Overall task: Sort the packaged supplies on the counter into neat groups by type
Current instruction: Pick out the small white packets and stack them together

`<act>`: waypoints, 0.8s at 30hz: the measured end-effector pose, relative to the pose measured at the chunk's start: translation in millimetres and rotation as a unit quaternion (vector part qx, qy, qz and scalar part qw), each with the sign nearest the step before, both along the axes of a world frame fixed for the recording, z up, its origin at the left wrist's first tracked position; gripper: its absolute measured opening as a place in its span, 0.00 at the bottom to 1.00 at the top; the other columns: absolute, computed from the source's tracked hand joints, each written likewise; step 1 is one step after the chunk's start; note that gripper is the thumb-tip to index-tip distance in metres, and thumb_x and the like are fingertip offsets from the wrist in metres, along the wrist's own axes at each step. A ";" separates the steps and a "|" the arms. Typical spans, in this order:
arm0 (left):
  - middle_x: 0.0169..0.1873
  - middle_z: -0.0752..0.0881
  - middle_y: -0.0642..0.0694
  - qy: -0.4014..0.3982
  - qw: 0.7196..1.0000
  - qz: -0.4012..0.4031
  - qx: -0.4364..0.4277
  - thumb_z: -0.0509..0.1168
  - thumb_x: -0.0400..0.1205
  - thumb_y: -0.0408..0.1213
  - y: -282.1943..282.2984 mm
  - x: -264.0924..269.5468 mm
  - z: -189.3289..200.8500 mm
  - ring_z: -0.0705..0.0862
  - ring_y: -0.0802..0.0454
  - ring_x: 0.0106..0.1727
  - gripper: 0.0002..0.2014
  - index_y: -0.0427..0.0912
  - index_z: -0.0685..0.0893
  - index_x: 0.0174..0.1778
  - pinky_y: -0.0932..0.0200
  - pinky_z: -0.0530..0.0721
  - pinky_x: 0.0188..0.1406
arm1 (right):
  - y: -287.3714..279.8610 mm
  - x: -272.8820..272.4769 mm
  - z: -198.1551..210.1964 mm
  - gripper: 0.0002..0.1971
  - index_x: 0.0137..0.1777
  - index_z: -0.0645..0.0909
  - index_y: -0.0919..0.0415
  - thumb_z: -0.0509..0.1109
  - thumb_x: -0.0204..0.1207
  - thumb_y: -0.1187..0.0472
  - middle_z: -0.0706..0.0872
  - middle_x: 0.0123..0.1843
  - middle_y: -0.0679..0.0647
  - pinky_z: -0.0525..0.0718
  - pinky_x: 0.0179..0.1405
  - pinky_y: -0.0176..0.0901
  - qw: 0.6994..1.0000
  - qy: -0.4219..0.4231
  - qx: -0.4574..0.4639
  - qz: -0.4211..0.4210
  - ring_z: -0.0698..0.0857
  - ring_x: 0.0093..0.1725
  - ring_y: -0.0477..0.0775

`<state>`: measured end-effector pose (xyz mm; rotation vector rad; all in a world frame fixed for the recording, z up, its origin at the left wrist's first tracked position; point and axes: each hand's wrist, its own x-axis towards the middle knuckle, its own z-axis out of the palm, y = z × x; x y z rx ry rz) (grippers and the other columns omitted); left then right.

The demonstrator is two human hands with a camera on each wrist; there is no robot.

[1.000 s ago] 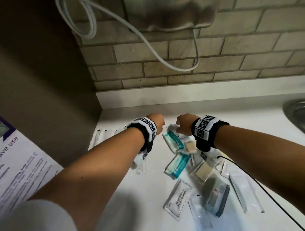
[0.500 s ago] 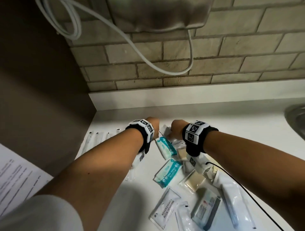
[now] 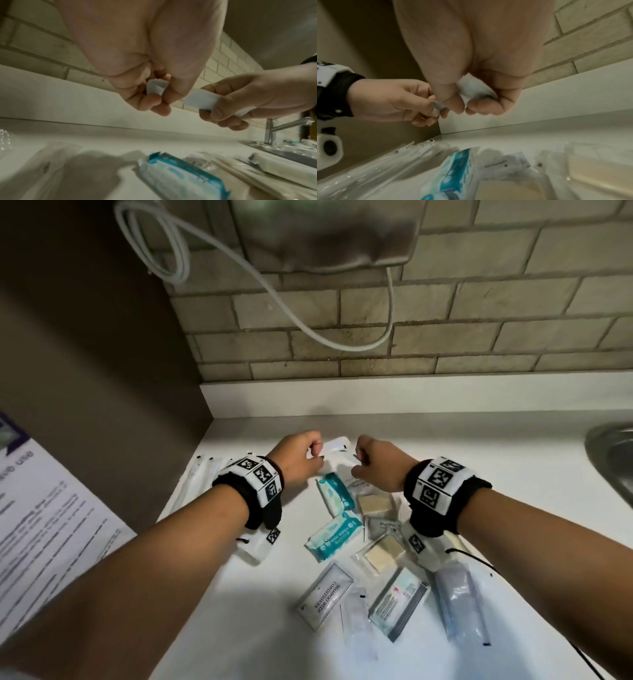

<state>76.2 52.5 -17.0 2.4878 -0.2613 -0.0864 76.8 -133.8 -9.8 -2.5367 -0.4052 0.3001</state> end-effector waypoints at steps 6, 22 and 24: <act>0.44 0.91 0.44 0.049 0.978 0.000 -0.202 0.64 0.85 0.34 -3.3 -29.4 11.4 0.90 0.55 0.39 0.05 0.47 0.76 0.45 0.61 0.84 0.30 | -10.2 -20.1 7.6 0.13 0.41 0.69 0.58 0.74 0.69 0.65 0.74 0.29 0.49 0.69 0.28 0.42 0.995 -0.012 0.095 -0.016 0.71 0.27 0.50; 0.33 0.83 0.38 0.091 0.948 0.103 -0.289 0.54 0.80 0.30 2.7 -44.1 15.2 0.78 0.52 0.23 0.11 0.32 0.81 0.45 0.61 0.74 0.23 | -18.3 -28.4 11.5 0.23 0.53 0.71 0.58 0.80 0.65 0.70 0.76 0.43 0.48 0.74 0.32 0.34 0.993 -0.037 0.114 -0.013 0.76 0.37 0.48; 0.32 0.82 0.40 0.093 0.953 0.094 -0.272 0.56 0.80 0.32 5.4 -44.2 13.9 0.81 0.51 0.23 0.09 0.36 0.80 0.40 0.61 0.73 0.24 | -20.4 -25.4 16.1 0.22 0.53 0.72 0.57 0.80 0.65 0.69 0.77 0.41 0.47 0.76 0.32 0.36 0.994 -0.047 0.099 -0.019 0.77 0.39 0.50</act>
